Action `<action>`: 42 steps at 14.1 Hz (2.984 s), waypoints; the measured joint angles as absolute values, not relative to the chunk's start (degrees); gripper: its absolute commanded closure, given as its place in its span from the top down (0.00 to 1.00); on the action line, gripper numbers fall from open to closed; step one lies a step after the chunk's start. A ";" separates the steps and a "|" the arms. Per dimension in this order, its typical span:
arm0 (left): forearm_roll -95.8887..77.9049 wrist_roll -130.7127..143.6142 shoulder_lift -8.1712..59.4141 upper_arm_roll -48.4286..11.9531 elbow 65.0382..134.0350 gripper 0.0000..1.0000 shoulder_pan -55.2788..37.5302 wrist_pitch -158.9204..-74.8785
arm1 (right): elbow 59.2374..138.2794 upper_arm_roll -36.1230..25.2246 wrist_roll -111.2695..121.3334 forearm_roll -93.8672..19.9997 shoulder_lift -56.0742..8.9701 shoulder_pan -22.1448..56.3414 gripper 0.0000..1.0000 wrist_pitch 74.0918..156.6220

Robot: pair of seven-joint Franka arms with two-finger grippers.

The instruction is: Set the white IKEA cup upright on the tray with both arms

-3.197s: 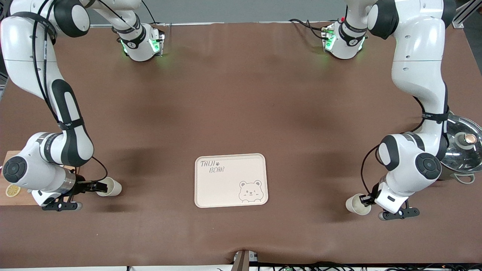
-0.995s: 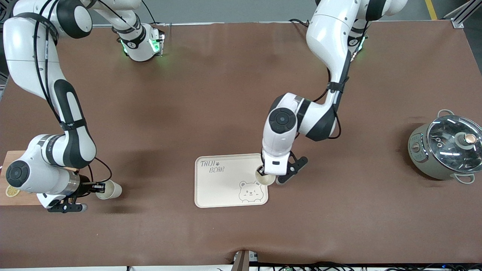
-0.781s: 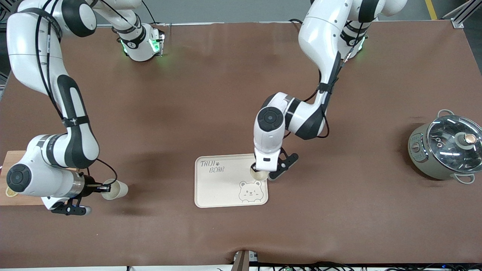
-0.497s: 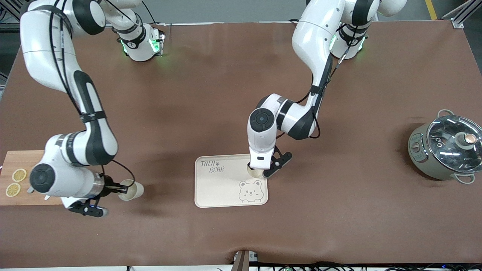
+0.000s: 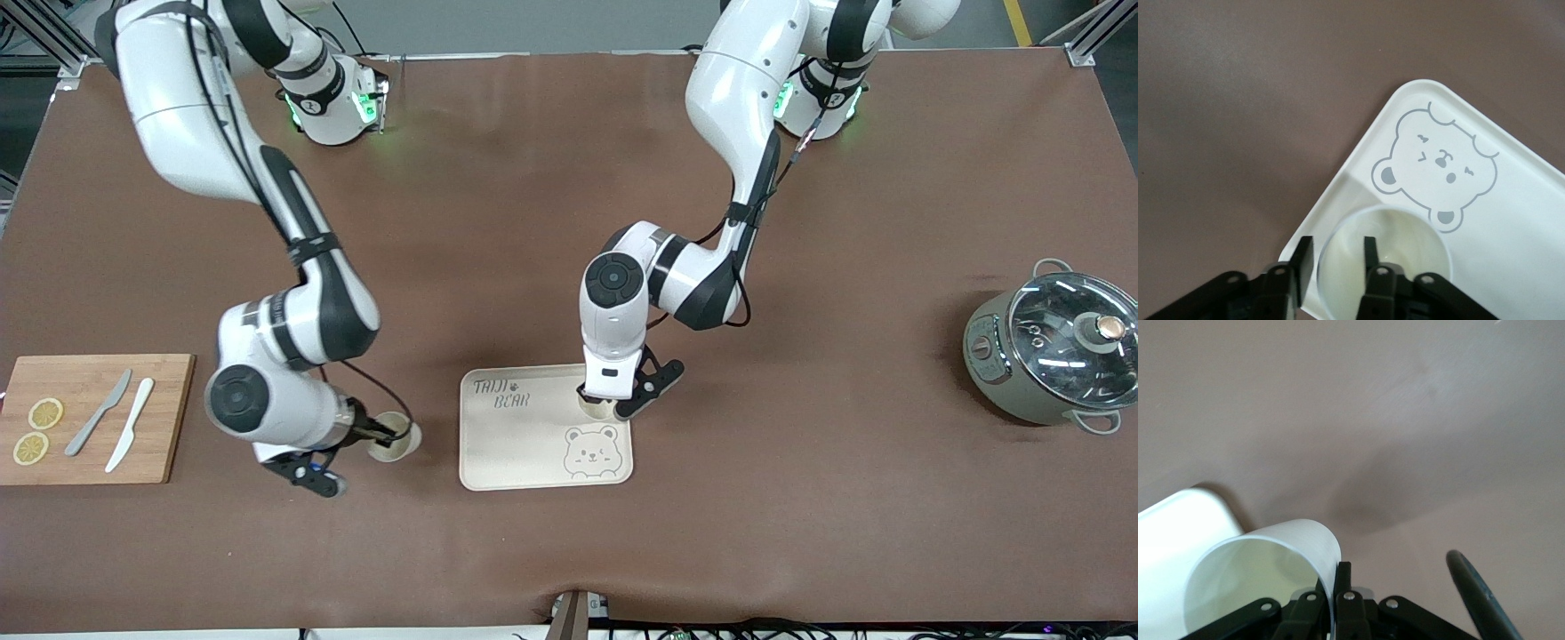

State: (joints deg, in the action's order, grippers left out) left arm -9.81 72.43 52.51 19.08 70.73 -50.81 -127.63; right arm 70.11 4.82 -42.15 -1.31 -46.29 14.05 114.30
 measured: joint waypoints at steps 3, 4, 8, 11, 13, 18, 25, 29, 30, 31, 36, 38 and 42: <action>-9.81 72.15 52.34 19.43 70.22 1.00 -50.77 -127.86 | 70.19 4.63 -49.92 -1.30 -46.35 18.67 0.00 116.06; -9.81 71.66 52.02 19.67 70.02 1.00 -50.68 -127.86 | 70.23 4.58 -51.76 -1.29 -46.45 19.55 0.00 117.08; -9.81 68.94 48.42 20.40 69.75 1.00 -47.99 -126.16 | 70.96 4.58 -58.05 -1.30 -47.63 22.29 0.00 122.89; -9.81 63.84 44.24 20.46 69.70 1.00 -44.58 -121.92 | 71.42 4.54 -61.59 -1.30 -49.37 24.56 0.00 126.60; -9.81 59.87 41.98 20.48 69.71 1.00 -42.72 -118.86 | 71.47 4.53 -62.54 -1.30 -50.32 25.31 0.00 128.38; -9.81 46.19 36.49 20.48 70.95 1.00 -37.65 -111.61 | 71.56 4.52 -63.11 -1.30 -51.47 25.81 0.00 130.44; -9.81 23.87 24.71 20.45 80.46 1.00 -29.75 -107.21 | 72.04 4.51 -63.14 -1.27 -52.13 26.24 0.52 132.18; -9.81 15.26 20.61 20.45 84.19 1.00 -26.70 -105.50 | 72.05 4.46 -63.14 -1.22 -52.42 26.31 1.00 132.23; -9.81 13.42 19.81 20.45 84.90 1.00 -25.97 -105.37 | 72.05 4.41 -63.13 -1.21 -52.46 26.31 1.00 132.25; -9.80 11.73 19.05 20.45 85.63 1.00 -25.35 -105.34 | 72.05 4.38 -63.12 -1.14 -52.46 26.32 1.00 132.26; -9.42 3.43 15.12 20.50 88.69 1.00 -21.58 -104.35 | 71.65 4.34 -63.02 -0.79 -52.41 26.35 1.00 132.47; -8.03 1.34 13.81 20.50 88.89 1.00 -20.35 -103.14 | 71.27 4.28 -62.99 -0.79 -51.87 26.35 1.00 131.58; -5.19 0.93 10.07 20.49 87.62 1.00 -19.72 -101.75 | 70.49 4.28 -62.75 -0.79 -47.35 26.44 1.00 123.50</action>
State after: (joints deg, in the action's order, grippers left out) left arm -5.19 0.93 10.07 20.49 87.62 -19.72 -101.75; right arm 70.49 4.28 -62.75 -0.79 -47.35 26.44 123.50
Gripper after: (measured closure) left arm 0.000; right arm 0.000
